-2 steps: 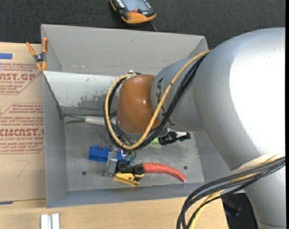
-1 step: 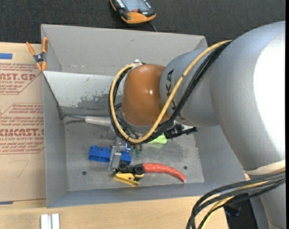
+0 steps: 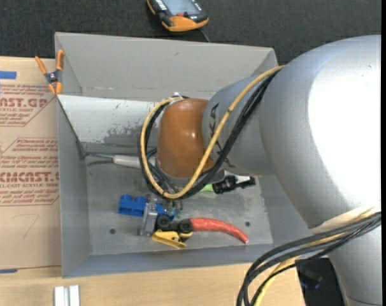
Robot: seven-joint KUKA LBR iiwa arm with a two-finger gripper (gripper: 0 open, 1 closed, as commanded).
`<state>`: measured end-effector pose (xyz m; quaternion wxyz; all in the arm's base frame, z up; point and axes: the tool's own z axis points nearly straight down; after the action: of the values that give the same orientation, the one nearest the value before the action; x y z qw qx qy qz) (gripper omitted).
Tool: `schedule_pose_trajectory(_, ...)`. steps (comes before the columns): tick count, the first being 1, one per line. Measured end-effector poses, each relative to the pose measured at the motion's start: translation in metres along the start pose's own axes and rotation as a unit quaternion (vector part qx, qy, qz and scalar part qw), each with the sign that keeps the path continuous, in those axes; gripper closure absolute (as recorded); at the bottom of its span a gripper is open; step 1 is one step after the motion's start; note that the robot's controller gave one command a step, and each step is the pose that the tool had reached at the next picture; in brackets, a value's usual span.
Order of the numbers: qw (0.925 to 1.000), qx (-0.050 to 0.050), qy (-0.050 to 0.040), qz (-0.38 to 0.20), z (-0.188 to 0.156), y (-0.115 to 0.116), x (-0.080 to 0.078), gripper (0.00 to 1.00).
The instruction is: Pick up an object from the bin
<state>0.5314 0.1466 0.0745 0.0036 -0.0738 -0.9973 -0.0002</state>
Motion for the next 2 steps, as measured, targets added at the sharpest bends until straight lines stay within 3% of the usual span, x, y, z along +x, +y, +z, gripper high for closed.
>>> schedule_pose_trajectory(1,0.999,-0.003,-0.0051,0.045,0.005,0.019,0.018,0.0)
schedule_pose_trajectory(2,1.0,0.0,-0.0002,0.003,0.001,0.001,0.001,1.0)
